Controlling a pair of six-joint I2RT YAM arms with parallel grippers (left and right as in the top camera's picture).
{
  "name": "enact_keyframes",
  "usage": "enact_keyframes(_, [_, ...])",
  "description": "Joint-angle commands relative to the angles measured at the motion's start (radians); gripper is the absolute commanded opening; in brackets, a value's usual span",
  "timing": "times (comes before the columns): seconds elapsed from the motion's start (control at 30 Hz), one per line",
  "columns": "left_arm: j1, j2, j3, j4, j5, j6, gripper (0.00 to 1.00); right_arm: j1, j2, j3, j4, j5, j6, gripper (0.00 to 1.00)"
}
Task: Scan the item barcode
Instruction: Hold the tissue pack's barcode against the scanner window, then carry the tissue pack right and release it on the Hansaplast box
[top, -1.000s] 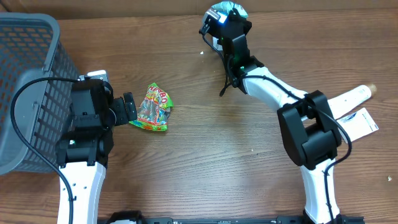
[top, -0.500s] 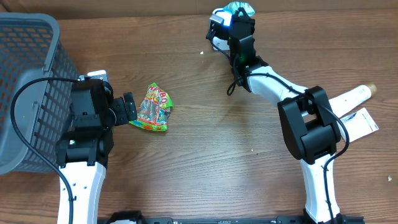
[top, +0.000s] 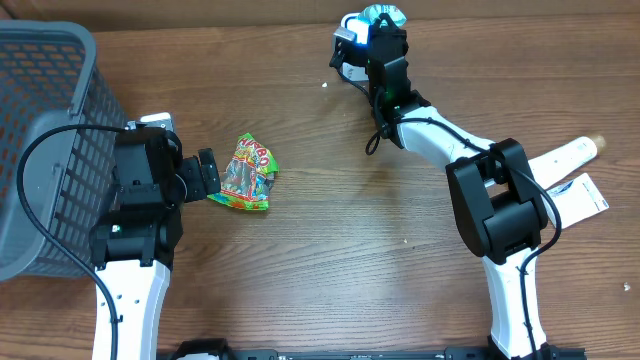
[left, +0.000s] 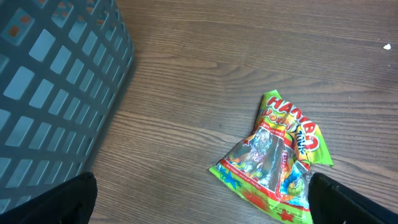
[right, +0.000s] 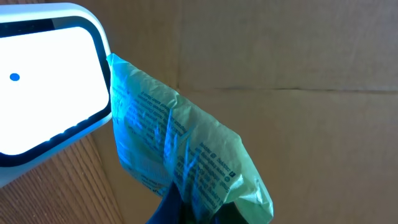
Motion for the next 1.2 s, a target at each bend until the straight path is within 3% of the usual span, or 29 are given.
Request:
enact_keyframes(0.0, [0.004, -0.006, 0.003, 0.001, -0.009, 0.014, 1.00, -0.003, 0.003, 0.023, 0.014, -0.009, 0.000, 0.04])
enact_keyframes(0.43, [0.004, -0.006, 0.003, 0.002, -0.009, 0.014, 1.00, 0.007, -0.002, 0.023, 0.014, -0.009, 0.006, 0.04])
enact_keyframes(0.7, [0.004, -0.006, 0.003, 0.001, -0.009, 0.014, 1.00, 0.028, -0.125, 0.023, -0.060, -0.006, 0.198, 0.04])
enact_keyframes(0.83, [0.004, -0.006, 0.003, 0.001, -0.009, 0.014, 1.00, 0.054, -0.272, 0.023, -0.251, -0.011, 0.403, 0.04])
enact_keyframes(1.07, [0.004, -0.006, 0.003, 0.001, -0.009, 0.014, 1.00, 0.055, -0.575, 0.023, -0.704, -0.190, 1.020, 0.04])
enact_keyframes(1.17, [0.004, -0.006, 0.003, 0.001, -0.009, 0.014, 1.00, 0.002, -0.699, 0.023, -0.917, -0.378, 1.345, 0.04])
